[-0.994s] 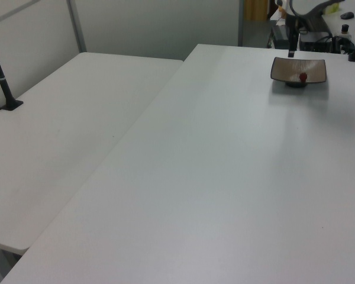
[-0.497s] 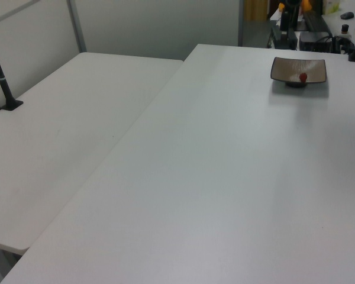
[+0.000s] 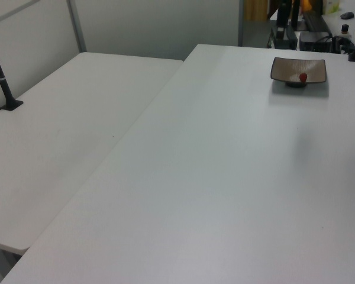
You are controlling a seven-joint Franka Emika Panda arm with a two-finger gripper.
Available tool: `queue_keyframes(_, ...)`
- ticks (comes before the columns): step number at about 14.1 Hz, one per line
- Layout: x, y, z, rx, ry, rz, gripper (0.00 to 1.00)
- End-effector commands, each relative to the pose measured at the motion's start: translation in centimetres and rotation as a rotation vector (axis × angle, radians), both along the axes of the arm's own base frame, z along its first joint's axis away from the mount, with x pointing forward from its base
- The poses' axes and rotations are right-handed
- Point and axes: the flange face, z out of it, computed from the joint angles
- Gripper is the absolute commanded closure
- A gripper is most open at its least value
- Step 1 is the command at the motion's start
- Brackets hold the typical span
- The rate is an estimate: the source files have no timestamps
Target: Strawberries on a ceramic plate
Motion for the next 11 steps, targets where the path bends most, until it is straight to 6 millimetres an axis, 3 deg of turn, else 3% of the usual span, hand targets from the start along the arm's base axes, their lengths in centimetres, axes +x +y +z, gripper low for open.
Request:
queue_keyframes(1,-0.3,6.9,-0.5,0.033,0.005,0.007,0.0)
queue_keyframes(3,-0.3,9.4,-0.7,0.064,-0.011,0.031,0.0)
queue_keyframes(5,-0.3,10.6,-0.9,0.086,-0.022,0.021,0.0)
queue_keyframes(11,-0.2,10.3,-1.1,0.093,-0.029,0.014,0.0)
